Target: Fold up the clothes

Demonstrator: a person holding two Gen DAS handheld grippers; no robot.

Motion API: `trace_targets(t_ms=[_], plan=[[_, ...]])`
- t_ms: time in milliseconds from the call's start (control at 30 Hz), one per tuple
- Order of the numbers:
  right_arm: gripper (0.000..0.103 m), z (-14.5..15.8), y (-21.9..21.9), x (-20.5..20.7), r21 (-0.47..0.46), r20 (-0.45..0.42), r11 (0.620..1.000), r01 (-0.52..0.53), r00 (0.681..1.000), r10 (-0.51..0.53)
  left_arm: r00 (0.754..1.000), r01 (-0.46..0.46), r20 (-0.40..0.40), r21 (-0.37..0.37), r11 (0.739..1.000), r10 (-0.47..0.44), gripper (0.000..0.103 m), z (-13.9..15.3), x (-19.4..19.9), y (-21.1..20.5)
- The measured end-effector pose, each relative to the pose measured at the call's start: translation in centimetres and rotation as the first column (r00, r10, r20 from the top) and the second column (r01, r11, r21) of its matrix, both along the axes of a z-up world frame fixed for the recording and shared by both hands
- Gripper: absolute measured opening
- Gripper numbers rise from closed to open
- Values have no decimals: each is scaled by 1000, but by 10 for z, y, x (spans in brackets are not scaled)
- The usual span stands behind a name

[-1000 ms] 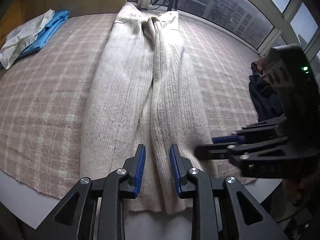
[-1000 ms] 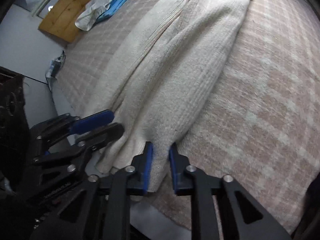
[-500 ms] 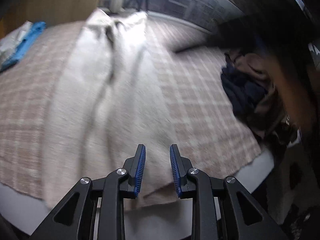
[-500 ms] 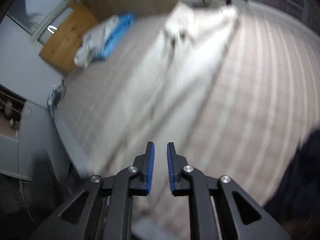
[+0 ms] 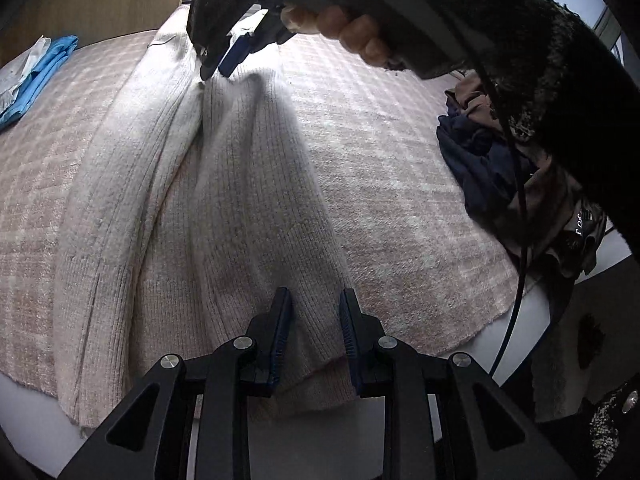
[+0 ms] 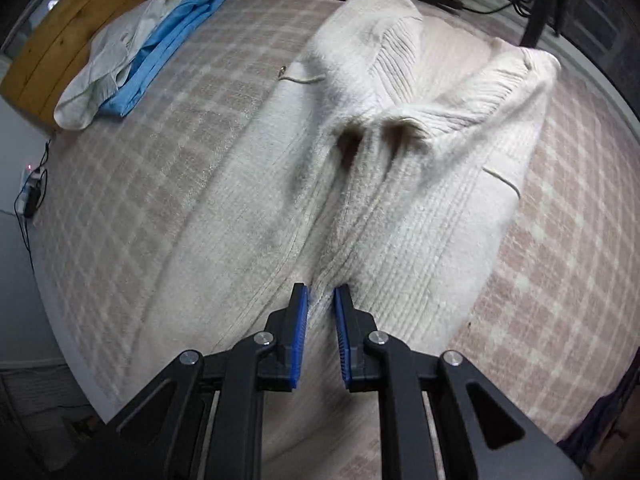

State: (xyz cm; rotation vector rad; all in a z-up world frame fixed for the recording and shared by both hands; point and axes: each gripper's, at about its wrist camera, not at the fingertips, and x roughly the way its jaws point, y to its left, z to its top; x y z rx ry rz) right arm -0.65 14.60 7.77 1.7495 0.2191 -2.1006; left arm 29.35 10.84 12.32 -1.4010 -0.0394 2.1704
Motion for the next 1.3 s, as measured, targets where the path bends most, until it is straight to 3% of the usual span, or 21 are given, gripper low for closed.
trace_targets(t_ms=[100,133,200,233,400,500,600,733,833,1133,1300], plan=[[8,5,6,2,-37,1,999,-2,1000,2,1000,7,0,0,1000,-7,24,0,0,0],[7,10,13,0,-109,14,994,25,1000,-24,1000,10,-1,-1,1000,-10,24,0,0,0],[7,23,31,-4,-308,43,946,103,995,-94,1000,12,-3,1,1000,-12,24,1,0,-1],[6,23,37,-6,-355,45,926,129,992,-121,1000,10,-3,3,1000,-10,24,0,0,-2],[7,10,31,1,-280,83,958,65,996,-43,1000,20,-4,-3,1000,-20,24,0,0,-1],[9,35,44,8,-347,15,937,45,999,-42,1000,14,9,11,1000,-14,23,1,-1,-4],[9,63,78,13,-381,-109,920,92,984,-143,999,-22,39,63,998,20,21,8,-4,-14],[9,73,126,-8,-374,-196,903,210,934,-299,996,-82,-19,75,994,84,21,34,-5,-34],[9,68,143,-36,-375,-199,882,286,904,-378,991,-125,-36,71,990,128,21,44,-10,-49],[9,45,158,-111,-345,-191,843,413,849,-493,982,-191,2,42,981,191,21,37,-23,-59],[9,29,153,-141,-377,-40,799,468,854,-519,985,-172,23,31,985,172,21,27,-30,-48]])
